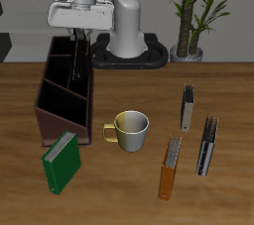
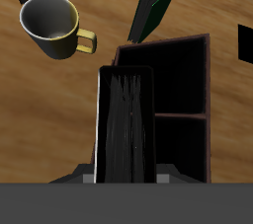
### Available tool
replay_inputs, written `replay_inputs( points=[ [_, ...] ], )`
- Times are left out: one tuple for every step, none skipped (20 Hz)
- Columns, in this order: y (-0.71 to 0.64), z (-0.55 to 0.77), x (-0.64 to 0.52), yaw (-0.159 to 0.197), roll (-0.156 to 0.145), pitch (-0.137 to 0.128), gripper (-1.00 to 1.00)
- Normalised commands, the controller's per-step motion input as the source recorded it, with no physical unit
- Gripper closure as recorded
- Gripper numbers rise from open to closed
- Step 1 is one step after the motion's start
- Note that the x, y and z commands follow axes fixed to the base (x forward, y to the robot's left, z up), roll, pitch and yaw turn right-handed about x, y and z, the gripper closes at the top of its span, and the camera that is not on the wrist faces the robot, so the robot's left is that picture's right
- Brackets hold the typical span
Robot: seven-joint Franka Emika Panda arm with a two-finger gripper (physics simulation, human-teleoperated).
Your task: Place the black book into the right desk caddy's back compartment
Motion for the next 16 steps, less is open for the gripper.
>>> replay_inputs(
  points=[
    [-0.57, -0.05, -0.31, -0.033, -0.149, -0.002, 1.00],
    [-0.24, -0.04, -0.17, -0.017, -0.083, 0.010, 1.00],
    [0.13, 0.00, -0.03, 0.000, 0.000, 0.000, 1.00],
    [-0.19, -0.05, -0.18, -0.027, -0.031, 0.027, 1.00],
    [-0.20, -0.04, -0.20, -0.002, -0.072, -0.020, 1.00],
    [-0.18, -0.03, -0.17, -0.023, -0.050, 0.019, 1.00],
    [-0.23, -0.05, -0.13, -0.003, -0.058, 0.000, 1.00],
    [-0.17, -0.04, -0.20, 0.005, -0.058, 0.012, 1.00],
    [-0.09, -0.01, -0.16, -0.003, -0.043, -0.009, 1.00],
    [-0.11, -0.01, -0.14, -0.011, -0.069, -0.007, 1.00],
    [-0.21, -0.06, -0.08, -0.035, -0.046, -0.001, 1.00],
    [-0.22, -0.21, -0.01, 0.003, -0.048, 0.054, 1.00],
    [0.03, 0.00, -0.02, 0.000, 0.000, 0.000, 1.00],
    [0.10, -0.06, -0.07, -0.005, -0.015, 0.007, 1.00],
    [-0.10, -0.15, 0.01, -0.019, -0.017, 0.019, 1.00],
    [0.00, 0.00, 0.00, 0.000, 0.000, 0.000, 1.00]
  ],
)
